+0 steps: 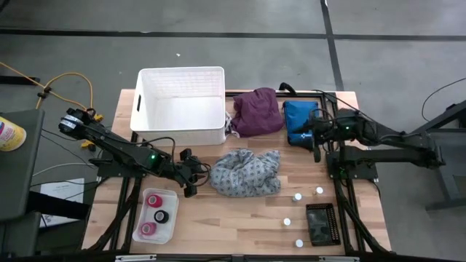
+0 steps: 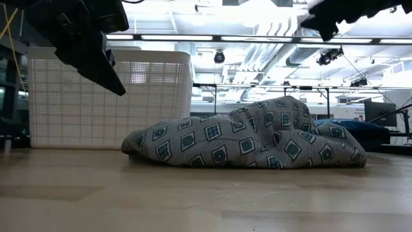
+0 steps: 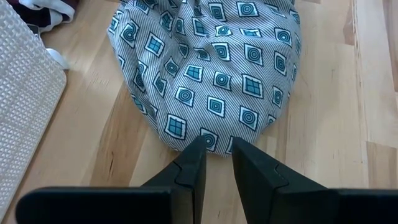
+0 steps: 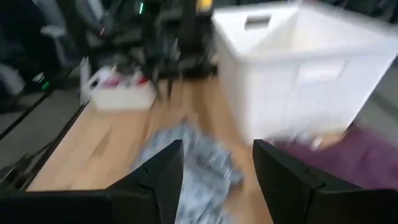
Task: Pick & place medical supplies in basket/bin
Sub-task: Put the top blue pill bottle into the black bin
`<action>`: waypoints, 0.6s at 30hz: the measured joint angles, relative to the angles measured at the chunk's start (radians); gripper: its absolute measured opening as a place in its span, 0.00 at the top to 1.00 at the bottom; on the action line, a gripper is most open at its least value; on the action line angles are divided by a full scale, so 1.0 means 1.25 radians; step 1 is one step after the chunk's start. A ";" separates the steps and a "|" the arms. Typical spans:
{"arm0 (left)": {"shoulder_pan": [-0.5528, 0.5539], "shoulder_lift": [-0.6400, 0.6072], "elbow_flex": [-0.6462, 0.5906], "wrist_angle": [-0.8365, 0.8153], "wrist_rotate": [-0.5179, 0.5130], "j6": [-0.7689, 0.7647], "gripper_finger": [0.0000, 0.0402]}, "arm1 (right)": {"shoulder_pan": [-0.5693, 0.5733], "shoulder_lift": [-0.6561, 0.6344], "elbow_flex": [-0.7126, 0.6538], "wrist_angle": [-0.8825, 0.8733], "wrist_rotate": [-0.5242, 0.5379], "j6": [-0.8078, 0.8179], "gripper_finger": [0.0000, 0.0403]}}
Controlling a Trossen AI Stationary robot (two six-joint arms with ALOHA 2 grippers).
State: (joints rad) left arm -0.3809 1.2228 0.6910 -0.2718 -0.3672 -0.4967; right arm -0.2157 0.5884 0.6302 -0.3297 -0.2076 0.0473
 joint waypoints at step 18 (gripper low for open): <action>0.000 0.000 0.000 0.000 0.000 0.000 0.82 | 0.000 0.040 0.000 -0.265 -0.052 0.111 0.55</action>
State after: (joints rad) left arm -0.3807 1.2228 0.6910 -0.2714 -0.3672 -0.4965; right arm -0.2157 0.6384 0.6300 -0.6612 -0.2725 0.1864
